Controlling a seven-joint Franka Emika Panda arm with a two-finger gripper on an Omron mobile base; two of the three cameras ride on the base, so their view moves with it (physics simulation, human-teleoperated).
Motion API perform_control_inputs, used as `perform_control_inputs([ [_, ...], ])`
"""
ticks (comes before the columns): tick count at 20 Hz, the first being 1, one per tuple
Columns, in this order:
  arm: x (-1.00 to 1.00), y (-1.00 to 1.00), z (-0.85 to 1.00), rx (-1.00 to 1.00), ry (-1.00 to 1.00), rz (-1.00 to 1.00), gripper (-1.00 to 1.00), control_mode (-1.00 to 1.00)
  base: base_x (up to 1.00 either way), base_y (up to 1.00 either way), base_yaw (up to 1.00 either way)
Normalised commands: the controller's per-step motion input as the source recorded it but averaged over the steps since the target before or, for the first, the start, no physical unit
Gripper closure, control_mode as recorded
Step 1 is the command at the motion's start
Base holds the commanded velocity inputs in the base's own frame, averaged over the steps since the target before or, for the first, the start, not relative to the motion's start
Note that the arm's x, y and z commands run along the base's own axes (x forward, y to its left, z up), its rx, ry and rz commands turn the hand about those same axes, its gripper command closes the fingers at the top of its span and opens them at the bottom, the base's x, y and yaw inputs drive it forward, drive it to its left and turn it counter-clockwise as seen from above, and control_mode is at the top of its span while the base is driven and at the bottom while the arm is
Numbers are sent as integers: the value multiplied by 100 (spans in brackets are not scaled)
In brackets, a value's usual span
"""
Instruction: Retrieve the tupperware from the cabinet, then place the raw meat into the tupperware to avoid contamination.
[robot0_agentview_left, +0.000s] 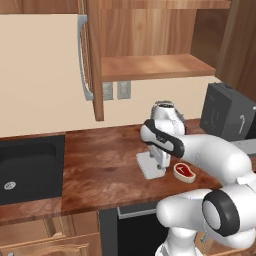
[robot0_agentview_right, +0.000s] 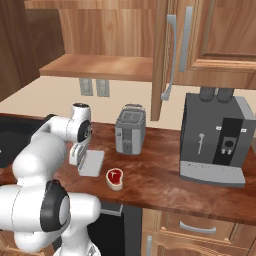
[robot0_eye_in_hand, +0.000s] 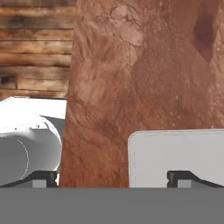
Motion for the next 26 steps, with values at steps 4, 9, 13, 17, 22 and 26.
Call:
perform_control_inputs([
  [4, -13, -8, 24, 0, 0, -9, -100, -100, 0, 0, 0],
  [9, -16, -13, 19, 0, 0, -13, -100, -100, 0, 0, 0],
  [13, -15, -16, 18, 0, 0, -15, -100, -100, 0, 0, 0],
  [17, -19, -20, 12, 0, 0, -17, -100, -100, 0, 0, 0],
  [22, -21, -21, 8, 0, 0, -19, -100, -100, 0, 0, 0],
  [26, -21, -22, 6, 0, 0, -20, -100, -100, 0, 0, 0],
])
